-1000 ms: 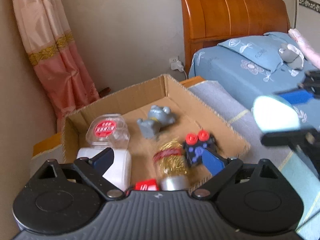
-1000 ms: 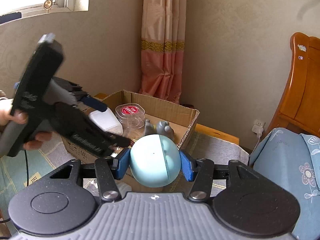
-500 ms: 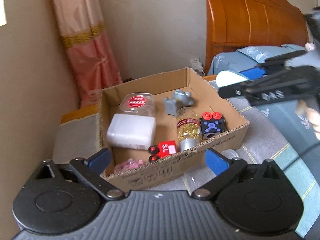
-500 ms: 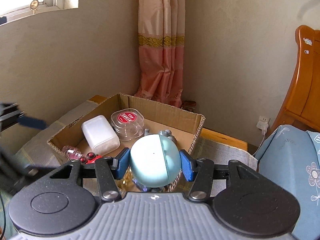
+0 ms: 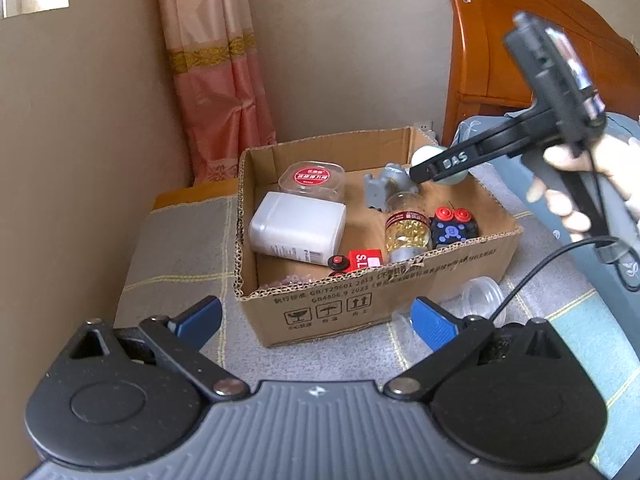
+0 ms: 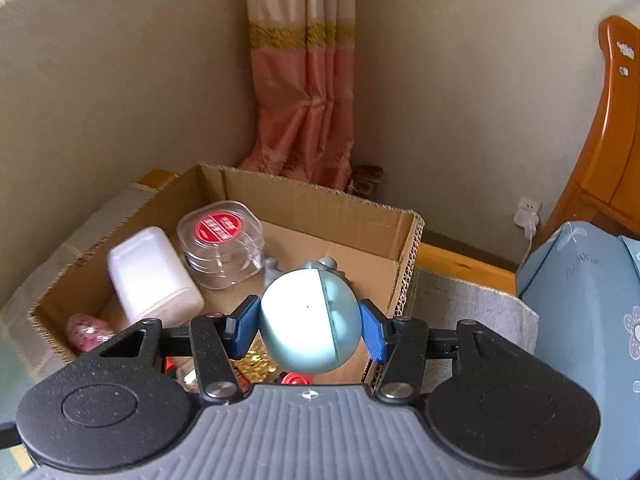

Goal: Organize rigid objects
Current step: 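Carry ball and capsule bottle into the cardboard box and open both tools, then withdraw both tools toward black oval object and clear plastic jar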

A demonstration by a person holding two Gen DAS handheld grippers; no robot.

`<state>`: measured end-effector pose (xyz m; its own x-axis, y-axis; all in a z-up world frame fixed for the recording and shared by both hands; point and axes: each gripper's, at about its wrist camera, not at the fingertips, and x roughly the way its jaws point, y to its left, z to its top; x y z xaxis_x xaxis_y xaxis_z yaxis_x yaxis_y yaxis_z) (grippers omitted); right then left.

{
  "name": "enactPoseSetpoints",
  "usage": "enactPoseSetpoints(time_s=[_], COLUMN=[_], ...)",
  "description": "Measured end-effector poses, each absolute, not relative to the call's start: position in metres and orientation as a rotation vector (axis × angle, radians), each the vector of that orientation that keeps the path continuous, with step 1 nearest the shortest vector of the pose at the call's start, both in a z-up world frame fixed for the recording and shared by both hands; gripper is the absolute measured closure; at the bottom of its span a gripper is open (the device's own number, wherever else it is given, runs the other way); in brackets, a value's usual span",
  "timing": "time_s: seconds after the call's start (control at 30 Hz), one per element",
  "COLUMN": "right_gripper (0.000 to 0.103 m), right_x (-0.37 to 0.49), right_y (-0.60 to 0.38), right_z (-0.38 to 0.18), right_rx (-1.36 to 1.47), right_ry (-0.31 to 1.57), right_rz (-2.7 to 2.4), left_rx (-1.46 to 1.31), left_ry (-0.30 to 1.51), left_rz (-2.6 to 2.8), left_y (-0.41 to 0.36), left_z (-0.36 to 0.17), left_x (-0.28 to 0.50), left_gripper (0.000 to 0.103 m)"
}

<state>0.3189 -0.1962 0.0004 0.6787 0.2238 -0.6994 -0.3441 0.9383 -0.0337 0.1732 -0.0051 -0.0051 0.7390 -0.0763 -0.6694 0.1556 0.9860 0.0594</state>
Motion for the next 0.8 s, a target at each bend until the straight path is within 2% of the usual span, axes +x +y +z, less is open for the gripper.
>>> enactPoseSetpoints(time_s=[0.07,0.13,0.2,0.27,0.8], right_gripper=[0.045,0.038,0.008,0.002,0.0], right_x=[0.323,0.323,0.32,0.313,0.227], right_y=[-0.195,-0.196,-0.196,-0.197,-0.206], right_z=[-0.005,-0.006,-0.004,0.001,0.024], right_rx=[-0.17,-0.165,-0.165,-0.161,-0.129], right_ry=[0.774,0.764,0.752,0.721,0.692], right_rz=[0.304,0.297,0.294,0.297,0.249], left_rx=[0.108,0.102,0.102,0.104,0.077], left_ry=[0.724,0.725,0.724,0.727,0.768], left_rz=[-0.127,-0.126,-0.122,-0.118,-0.072], left_y=[-0.003,-0.002,-0.001,0.0,0.016], left_z=[-0.004,-0.004,-0.004,-0.004,-0.005], left_x=[0.171,0.172,0.172,0.171,0.16], left_gripper=[0.003,0.003,0.003,0.003,0.003])
